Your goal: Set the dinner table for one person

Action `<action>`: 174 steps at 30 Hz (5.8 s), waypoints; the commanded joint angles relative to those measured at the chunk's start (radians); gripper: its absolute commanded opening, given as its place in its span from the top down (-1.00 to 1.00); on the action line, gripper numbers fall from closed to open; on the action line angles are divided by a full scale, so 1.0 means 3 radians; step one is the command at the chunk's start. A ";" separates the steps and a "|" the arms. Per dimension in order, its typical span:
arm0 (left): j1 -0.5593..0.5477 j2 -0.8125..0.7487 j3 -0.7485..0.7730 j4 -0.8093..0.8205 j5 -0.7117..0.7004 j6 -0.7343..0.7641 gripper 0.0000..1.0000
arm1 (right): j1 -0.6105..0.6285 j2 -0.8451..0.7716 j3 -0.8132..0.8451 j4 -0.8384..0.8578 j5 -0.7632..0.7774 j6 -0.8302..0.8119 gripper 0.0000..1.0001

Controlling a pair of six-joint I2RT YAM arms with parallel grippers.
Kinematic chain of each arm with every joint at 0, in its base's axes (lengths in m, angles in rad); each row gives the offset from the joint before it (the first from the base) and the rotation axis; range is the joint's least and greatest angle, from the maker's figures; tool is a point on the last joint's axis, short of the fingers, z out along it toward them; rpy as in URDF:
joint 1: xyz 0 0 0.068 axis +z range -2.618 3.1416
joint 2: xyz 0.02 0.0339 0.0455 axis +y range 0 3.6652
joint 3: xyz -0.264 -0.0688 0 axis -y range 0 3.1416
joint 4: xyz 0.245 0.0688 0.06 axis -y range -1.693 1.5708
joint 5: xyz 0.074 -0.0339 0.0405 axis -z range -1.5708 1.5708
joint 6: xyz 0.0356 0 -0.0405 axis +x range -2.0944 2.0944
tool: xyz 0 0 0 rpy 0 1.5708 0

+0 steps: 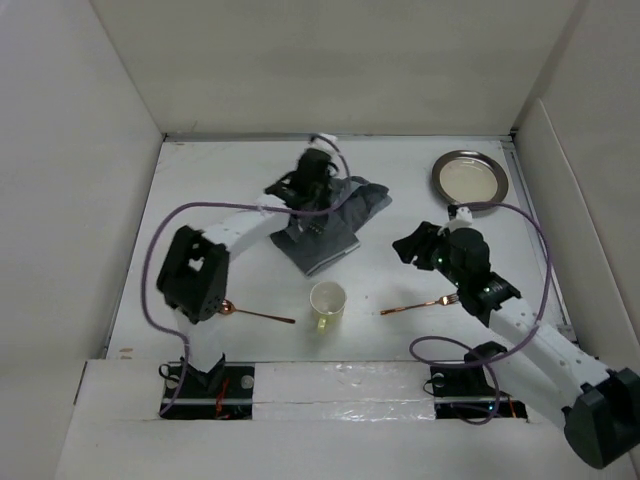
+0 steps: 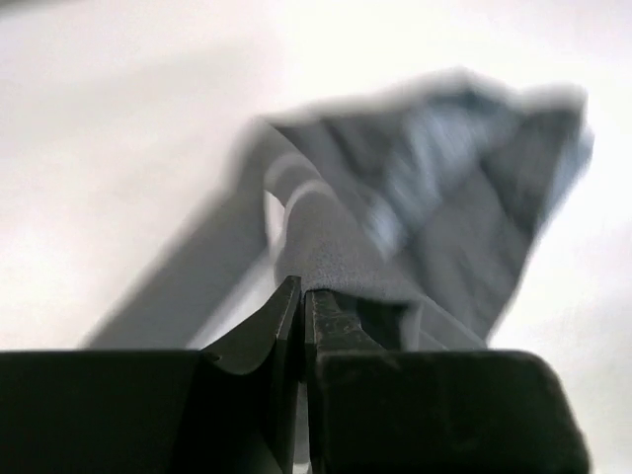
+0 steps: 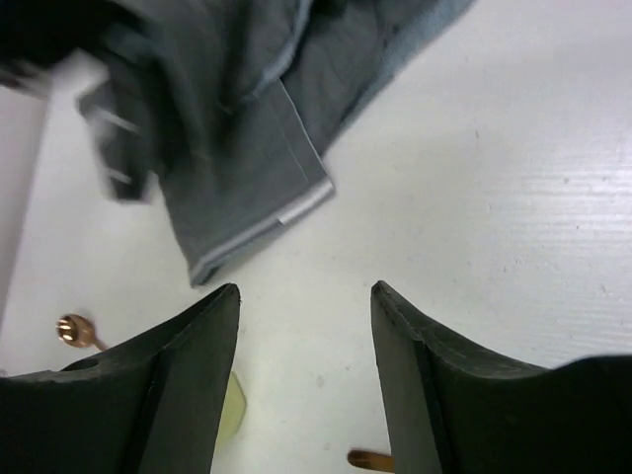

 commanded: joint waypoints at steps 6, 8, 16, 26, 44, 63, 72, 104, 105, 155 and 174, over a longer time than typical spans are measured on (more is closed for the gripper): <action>0.1157 -0.0915 -0.0277 0.0266 0.0867 -0.0776 1.00 | 0.0099 0.1404 0.0628 0.0554 -0.0210 -0.0085 -0.39; 0.1285 -0.1032 -0.0476 0.0301 0.0872 -0.0812 1.00 | 0.0170 0.1806 0.0757 0.0697 -0.0318 -0.0074 -0.43; 0.2047 -0.0778 -0.0441 0.0307 0.1450 -0.1007 1.00 | 0.0273 0.2857 0.1437 0.0866 -0.0594 -0.0039 -0.50; 0.2531 0.0128 0.0326 0.0087 0.1654 -0.1180 1.00 | 0.0569 0.3000 0.1585 0.0662 -0.0461 -0.0197 -0.56; 0.3136 0.0670 0.0311 0.0118 0.1676 -0.1309 1.00 | 0.0774 0.4161 0.2899 0.0242 -0.0849 -0.0371 -0.59; 0.2891 0.0282 -0.0067 0.0552 0.2564 -0.1656 1.00 | 0.0325 0.4310 0.3054 0.1091 -0.1157 0.0171 1.00; 0.2732 0.0103 -0.0405 0.0599 0.2780 -0.1743 1.00 | -0.0212 0.3364 0.2369 0.0555 -0.0809 -0.0375 1.00; 0.0590 -0.0982 -0.0641 -0.0321 0.0392 0.1263 -0.55 | -0.0469 0.1912 0.1306 0.0544 -0.0727 -0.0161 0.47; 0.0549 -0.0875 -0.0630 -0.0337 0.0316 0.1294 -0.57 | -0.0499 0.1744 0.1264 0.0524 -0.0732 -0.0166 0.46; 0.1013 -0.0240 0.0398 -0.0624 -0.0136 0.0492 1.00 | -0.0167 0.3603 0.1887 0.0616 -0.0865 0.0140 -0.54; 0.1904 -0.0838 -0.0650 -0.0384 0.1726 -0.0985 1.00 | -0.0642 0.4560 0.4944 -0.0703 -0.0072 -0.0458 0.08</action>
